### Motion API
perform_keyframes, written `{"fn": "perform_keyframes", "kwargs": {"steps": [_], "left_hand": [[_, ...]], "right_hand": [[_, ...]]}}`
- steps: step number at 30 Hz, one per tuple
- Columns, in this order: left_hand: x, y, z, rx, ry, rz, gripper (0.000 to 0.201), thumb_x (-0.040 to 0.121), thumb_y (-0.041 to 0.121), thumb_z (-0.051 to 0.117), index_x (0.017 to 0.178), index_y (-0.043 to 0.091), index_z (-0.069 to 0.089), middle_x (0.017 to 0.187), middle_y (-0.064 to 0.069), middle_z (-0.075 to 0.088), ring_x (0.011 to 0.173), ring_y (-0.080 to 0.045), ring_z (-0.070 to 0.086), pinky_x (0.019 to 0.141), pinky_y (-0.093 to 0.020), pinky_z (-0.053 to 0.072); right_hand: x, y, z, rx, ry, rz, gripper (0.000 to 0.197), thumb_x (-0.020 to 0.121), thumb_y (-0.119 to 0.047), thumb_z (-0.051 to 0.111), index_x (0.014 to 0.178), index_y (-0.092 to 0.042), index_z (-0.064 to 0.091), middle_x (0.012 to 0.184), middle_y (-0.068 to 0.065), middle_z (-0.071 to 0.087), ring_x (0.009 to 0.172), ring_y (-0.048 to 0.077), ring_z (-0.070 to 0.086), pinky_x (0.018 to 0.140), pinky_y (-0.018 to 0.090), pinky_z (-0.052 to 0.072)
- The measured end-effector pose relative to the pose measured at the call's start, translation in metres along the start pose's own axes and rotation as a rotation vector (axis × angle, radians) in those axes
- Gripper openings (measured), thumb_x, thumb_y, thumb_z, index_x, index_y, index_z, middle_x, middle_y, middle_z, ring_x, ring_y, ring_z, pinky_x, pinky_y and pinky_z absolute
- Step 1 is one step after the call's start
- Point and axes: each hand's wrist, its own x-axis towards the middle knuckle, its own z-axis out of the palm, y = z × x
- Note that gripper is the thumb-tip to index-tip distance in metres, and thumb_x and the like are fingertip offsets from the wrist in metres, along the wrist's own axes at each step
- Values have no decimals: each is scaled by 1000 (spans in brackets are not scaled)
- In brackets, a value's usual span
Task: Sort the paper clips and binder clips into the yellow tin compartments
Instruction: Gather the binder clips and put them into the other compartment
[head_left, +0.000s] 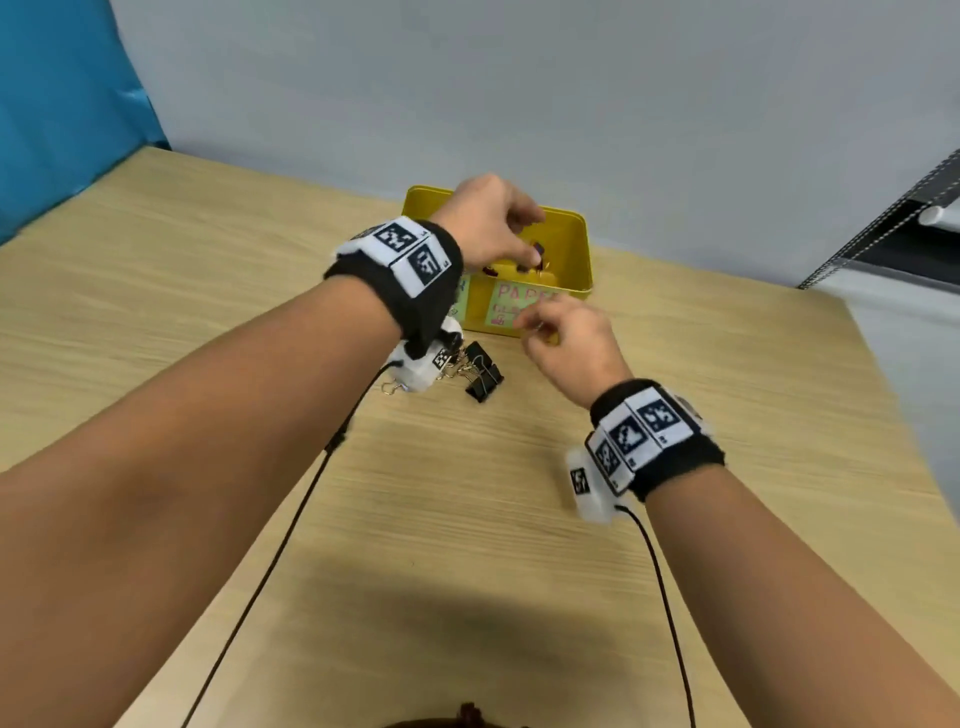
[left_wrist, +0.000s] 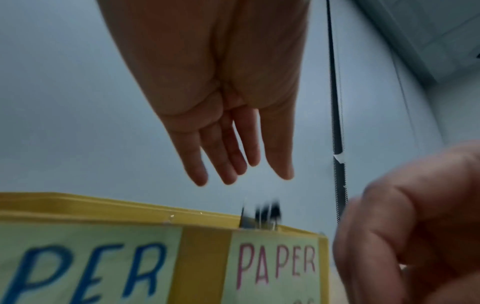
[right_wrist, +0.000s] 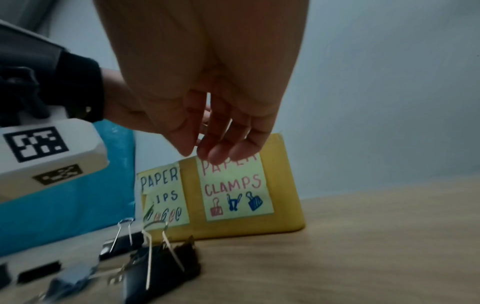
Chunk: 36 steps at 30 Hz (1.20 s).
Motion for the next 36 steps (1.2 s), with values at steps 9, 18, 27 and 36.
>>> {"fn": "perform_keyframes", "kwargs": {"steps": [9, 18, 27, 36], "left_hand": [[-64, -68, 32, 211, -237, -33, 40, 79, 11, 68, 117, 18, 61, 107, -3, 60, 104, -21, 59, 91, -33, 50], [-50, -71, 54, 444, -407, -98, 41, 81, 16, 67, 121, 14, 58, 122, -11, 54, 116, -29, 50, 96, -37, 44], [-56, -68, 59, 408, -420, -107, 26, 77, 11, 67, 102, 13, 62, 106, -8, 61, 98, -25, 60, 75, -29, 49], [-44, -23, 3, -29, 43, 15, 24, 75, 7, 67, 99, 12, 67, 88, 0, 64, 81, -14, 58, 82, -27, 52]], "right_hand": [[21, -12, 51, -300, -473, 83, 86, 77, -48, 67, 148, -22, 24, 153, 18, 22, 138, 36, 32, 114, 40, 32], [17, -1, 54, -279, -420, 114, 47, 79, -30, 68, 120, -16, 51, 121, 15, 52, 113, 34, 52, 98, 40, 45], [-9, 13, 28, -36, -280, 166, 31, 78, -17, 66, 109, -17, 58, 108, 9, 61, 97, 23, 55, 78, 26, 43], [40, -24, -31, 265, 339, 26, 43, 77, -20, 72, 116, -16, 57, 117, 5, 63, 108, 21, 60, 97, 37, 48]]}}
